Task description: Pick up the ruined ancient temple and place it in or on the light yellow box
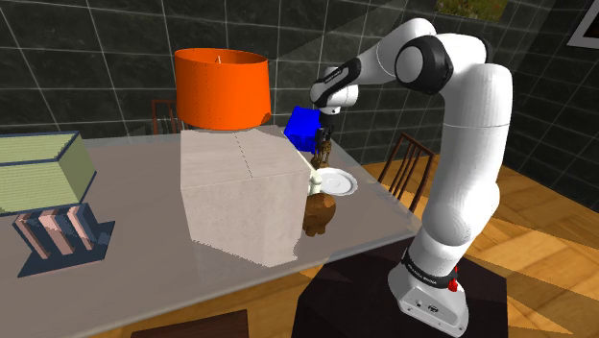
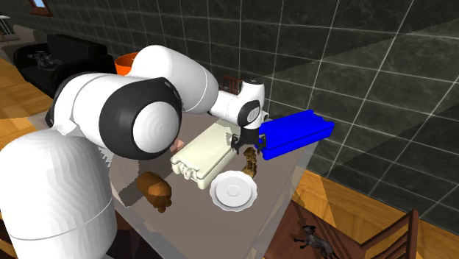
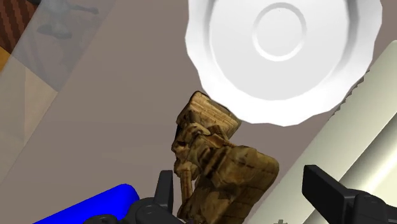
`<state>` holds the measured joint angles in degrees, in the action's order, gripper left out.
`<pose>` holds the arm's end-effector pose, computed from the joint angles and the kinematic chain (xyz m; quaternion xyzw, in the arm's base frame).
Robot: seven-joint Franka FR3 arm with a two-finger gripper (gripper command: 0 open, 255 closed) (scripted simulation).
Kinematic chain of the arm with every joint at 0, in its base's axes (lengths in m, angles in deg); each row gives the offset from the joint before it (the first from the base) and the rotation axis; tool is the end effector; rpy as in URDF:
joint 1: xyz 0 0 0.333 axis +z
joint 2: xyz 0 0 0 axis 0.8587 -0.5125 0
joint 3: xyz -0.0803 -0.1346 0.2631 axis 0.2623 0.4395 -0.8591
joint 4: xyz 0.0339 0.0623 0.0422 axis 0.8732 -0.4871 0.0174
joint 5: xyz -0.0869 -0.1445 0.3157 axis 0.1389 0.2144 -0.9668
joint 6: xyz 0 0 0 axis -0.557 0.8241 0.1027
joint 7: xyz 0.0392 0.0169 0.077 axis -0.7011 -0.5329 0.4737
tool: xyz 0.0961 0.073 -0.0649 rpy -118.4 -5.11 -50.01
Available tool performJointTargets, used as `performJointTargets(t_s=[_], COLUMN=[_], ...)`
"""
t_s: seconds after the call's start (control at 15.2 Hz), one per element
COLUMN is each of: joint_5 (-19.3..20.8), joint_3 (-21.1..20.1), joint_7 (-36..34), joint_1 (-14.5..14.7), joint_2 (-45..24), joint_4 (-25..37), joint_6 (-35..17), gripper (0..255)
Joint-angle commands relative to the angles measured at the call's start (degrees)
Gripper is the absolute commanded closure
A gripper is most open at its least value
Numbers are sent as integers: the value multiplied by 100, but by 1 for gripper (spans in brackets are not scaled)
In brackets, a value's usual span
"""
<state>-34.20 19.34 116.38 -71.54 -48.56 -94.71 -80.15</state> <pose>0.5129 -0.2786 0.3172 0.9987 0.0513 0.0040 0.0031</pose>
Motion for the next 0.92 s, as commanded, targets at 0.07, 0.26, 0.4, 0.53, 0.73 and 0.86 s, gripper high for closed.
performJointTargets(t_s=[0.07, 0.26, 0.4, 0.53, 0.73, 0.86], joint_5=[-12, -12, -12, -12, -12, -12], joint_3=[-5, -5, -5, -5, -4, -4], joint_7=[7, 7, 7, 7, 9, 9], joint_1=[-3, -3, -3, -3, -3, -4], joint_2=[-26, -26, -25, -25, -25, -25], joint_4=[-20, -20, -21, -21, -22, -24], joint_6=[-49, -49, -48, -48, -49, -51], gripper=[0, 0, 0, 255, 255, 255])
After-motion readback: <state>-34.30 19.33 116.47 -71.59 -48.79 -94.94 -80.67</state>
